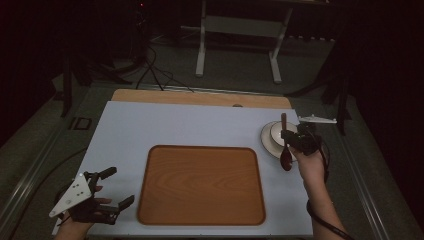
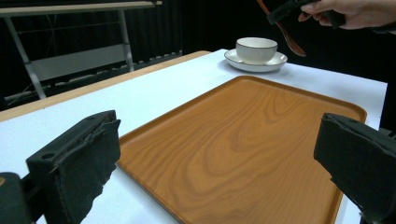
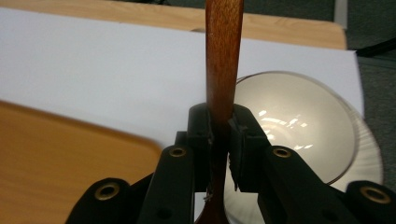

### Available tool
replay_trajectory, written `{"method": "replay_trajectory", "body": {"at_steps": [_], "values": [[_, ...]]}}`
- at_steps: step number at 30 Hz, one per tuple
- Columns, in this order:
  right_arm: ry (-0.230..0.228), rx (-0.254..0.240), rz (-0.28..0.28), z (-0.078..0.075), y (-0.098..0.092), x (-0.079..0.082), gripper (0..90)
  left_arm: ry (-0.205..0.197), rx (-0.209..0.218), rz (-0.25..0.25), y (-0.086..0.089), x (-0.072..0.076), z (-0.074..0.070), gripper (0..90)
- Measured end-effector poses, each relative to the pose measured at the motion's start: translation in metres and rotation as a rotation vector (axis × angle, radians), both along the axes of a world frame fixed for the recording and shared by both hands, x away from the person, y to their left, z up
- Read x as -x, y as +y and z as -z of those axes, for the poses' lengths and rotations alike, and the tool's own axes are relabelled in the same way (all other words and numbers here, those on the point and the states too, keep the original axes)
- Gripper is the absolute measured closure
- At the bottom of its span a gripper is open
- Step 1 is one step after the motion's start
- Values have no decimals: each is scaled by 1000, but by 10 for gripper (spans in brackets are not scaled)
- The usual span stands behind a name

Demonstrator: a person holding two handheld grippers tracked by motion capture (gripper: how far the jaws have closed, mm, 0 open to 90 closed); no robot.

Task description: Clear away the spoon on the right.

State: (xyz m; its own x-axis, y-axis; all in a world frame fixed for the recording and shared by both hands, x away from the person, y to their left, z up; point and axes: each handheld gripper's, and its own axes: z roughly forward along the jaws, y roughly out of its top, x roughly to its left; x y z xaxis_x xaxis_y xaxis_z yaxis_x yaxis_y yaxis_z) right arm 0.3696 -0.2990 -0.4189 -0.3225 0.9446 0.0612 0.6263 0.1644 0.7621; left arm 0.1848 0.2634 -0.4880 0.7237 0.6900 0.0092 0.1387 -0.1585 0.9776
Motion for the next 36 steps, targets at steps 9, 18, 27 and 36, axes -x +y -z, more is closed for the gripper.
{"method": "replay_trajectory", "body": {"at_steps": [9, 18, 27, 36], "values": [[25, 11, -65, 7, 22, 19, 797, 0, -3, 4, 0, 0, 0, 15], [51, -2, -86, 11, 43, 40, 797, -1, -4, 3, -1, 1, 0, 15], [65, -20, -86, 15, 61, 53, 797, -2, -4, 4, -1, 1, 0, 15], [113, -91, -91, 30, 81, 70, 797, -2, -3, 5, -1, 1, 0, 15]]}}
